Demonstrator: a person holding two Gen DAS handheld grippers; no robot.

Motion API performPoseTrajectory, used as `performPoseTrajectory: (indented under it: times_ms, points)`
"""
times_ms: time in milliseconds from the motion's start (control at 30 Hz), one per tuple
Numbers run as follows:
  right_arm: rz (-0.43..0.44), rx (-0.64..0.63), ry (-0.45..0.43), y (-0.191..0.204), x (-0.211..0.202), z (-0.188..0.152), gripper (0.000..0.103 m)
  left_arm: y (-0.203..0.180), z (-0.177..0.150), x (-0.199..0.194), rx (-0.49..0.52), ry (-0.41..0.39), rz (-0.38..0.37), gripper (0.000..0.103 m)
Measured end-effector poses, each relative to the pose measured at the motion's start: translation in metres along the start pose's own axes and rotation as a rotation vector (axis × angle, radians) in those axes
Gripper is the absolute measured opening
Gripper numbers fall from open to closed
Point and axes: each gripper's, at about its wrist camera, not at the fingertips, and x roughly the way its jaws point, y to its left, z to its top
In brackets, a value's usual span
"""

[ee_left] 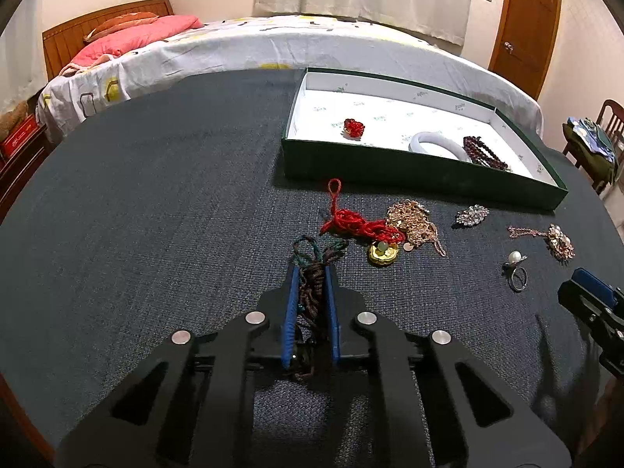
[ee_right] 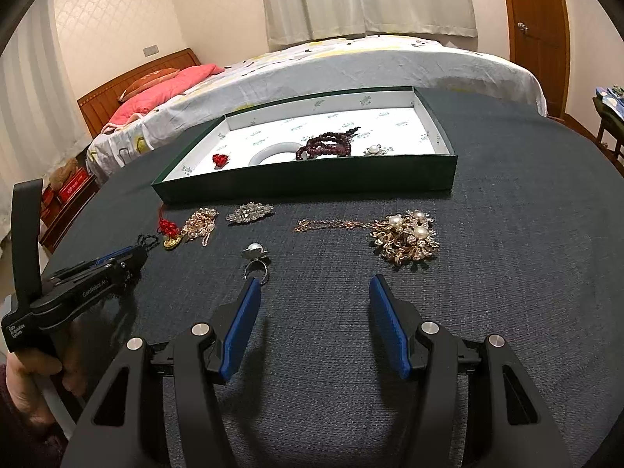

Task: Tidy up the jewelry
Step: 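Grasp the black cord necklace with the left tool while the right tool grasps the pearl ring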

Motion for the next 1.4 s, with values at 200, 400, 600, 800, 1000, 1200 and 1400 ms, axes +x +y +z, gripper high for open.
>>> performPoseTrajectory:
  times_ms: [200, 400, 600, 800, 1000, 1200, 1400]
  points:
    - [0.007, -0.008, 0.009, 0.006, 0.003, 0.002, 0.057, -0.001, 0.000, -0.006, 0.006, -0.026, 0.018, 0.012]
    - [0.016, -0.031, 0.031, 0.019, 0.014, 0.008, 0.057, 0.002, 0.004, -0.017, -0.005, -0.058, 0.024, 0.012]
    - [0.018, -0.069, 0.061, 0.038, 0.030, 0.019, 0.057, 0.010, 0.007, -0.021, -0.020, -0.064, 0.043, 0.012]
    - [0.013, -0.097, 0.111, 0.047, 0.047, 0.029, 0.051, 0.019, 0.006, -0.020, -0.046, -0.057, 0.052, 0.012]
    - [-0.004, -0.112, 0.127, 0.046, 0.054, 0.036, 0.036, 0.022, 0.006, -0.019, -0.060, -0.054, 0.047, 0.012]
    - [-0.008, -0.128, 0.128, 0.045, 0.052, 0.034, 0.029, 0.022, 0.006, -0.018, -0.058, -0.052, 0.048, 0.012]
    - [-0.006, -0.143, 0.130, 0.045, 0.051, 0.033, 0.023, 0.021, 0.004, -0.018, -0.054, -0.054, 0.049, 0.012]
